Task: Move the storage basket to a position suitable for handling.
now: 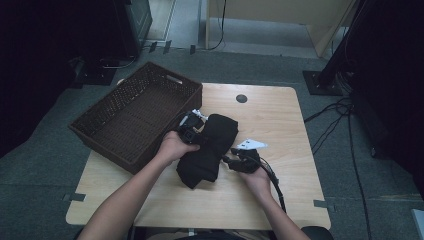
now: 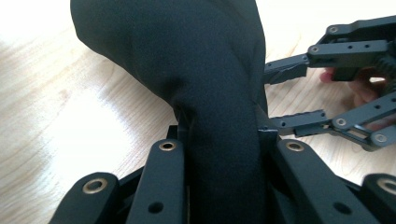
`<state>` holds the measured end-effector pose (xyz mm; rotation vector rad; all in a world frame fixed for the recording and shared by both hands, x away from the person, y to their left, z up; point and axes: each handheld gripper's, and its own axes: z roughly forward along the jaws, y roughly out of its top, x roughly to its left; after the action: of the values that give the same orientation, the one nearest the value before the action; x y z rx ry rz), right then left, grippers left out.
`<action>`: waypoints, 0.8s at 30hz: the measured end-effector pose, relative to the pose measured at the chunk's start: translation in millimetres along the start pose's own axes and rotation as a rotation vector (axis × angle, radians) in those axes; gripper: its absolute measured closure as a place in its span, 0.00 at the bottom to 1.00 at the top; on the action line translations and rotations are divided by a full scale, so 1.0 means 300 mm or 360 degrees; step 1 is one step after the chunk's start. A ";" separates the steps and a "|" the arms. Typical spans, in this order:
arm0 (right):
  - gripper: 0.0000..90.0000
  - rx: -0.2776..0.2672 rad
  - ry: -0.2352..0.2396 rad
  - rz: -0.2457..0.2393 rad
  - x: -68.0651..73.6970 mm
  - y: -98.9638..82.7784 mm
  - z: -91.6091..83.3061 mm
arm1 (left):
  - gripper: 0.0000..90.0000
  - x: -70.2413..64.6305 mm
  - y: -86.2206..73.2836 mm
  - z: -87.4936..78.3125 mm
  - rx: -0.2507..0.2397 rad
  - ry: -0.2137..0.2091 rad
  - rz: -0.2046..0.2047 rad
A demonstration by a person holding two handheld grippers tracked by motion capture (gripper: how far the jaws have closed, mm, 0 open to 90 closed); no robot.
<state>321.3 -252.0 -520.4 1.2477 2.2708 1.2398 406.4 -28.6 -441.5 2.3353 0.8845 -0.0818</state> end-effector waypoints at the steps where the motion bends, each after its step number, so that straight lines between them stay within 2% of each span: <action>1: 0.54 0.0002 -0.0003 -0.0005 0.000 -0.001 0.001 | 0.81 0.004 0.002 -0.005 0.0010 -0.0003 0.0002; 4: 0.53 0.0021 -0.0003 -0.0002 0.002 -0.002 0.005 | 0.81 0.011 0.010 -0.021 0.0020 -0.0026 -0.0019; 9: 0.53 0.0045 -0.0007 -0.0012 0.003 -0.001 0.010 | 0.81 0.010 0.028 -0.055 -0.0017 -0.0016 0.0002; 17: 0.51 0.0049 -0.0012 -0.0031 0.007 0.000 0.012 | 0.81 0.024 0.043 -0.103 -0.0028 -0.0024 -0.0025; 24: 0.51 0.0047 -0.0016 -0.0043 0.007 0.000 0.013 | 0.81 0.032 0.072 -0.169 -0.0053 -0.0022 -0.0012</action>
<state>322.2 -248.2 -522.5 1.2264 2.2992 1.1918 419.2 -5.9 -391.8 2.2980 0.8814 -0.0857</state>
